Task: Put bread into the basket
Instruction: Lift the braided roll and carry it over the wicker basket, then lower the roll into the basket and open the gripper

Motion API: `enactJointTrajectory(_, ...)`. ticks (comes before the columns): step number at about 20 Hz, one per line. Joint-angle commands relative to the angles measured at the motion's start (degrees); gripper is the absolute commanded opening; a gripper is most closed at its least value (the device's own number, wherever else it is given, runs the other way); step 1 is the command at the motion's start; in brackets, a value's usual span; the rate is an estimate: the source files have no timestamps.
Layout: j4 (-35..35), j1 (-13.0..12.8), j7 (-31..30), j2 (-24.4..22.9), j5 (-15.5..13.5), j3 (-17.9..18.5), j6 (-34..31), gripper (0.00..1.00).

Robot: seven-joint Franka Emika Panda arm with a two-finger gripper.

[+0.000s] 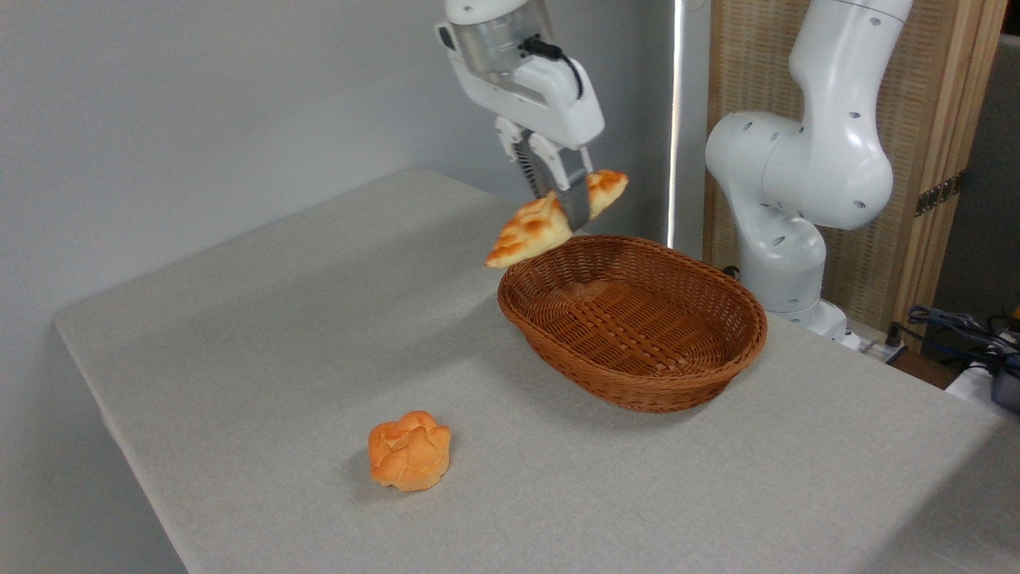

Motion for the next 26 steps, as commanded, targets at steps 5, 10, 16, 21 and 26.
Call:
enactJointTrajectory(5,-10.05,3.97,0.23,-1.59,-0.09,-4.18,3.15,0.37)
enactJointTrajectory(10,-11.54,3.97,-1.61,-1.33,-2.2,-4.36,6.57,0.56)
enactJointTrajectory(16,-13.74,4.06,-1.88,-0.89,-4.14,-8.92,8.25,0.83)
enactJointTrajectory(21,-14.09,4.06,-1.97,-0.71,-4.23,-9.1,8.95,1.0)
enactJointTrajectory(26,-14.09,4.06,-1.88,-0.27,-4.31,-9.1,9.13,1.0)
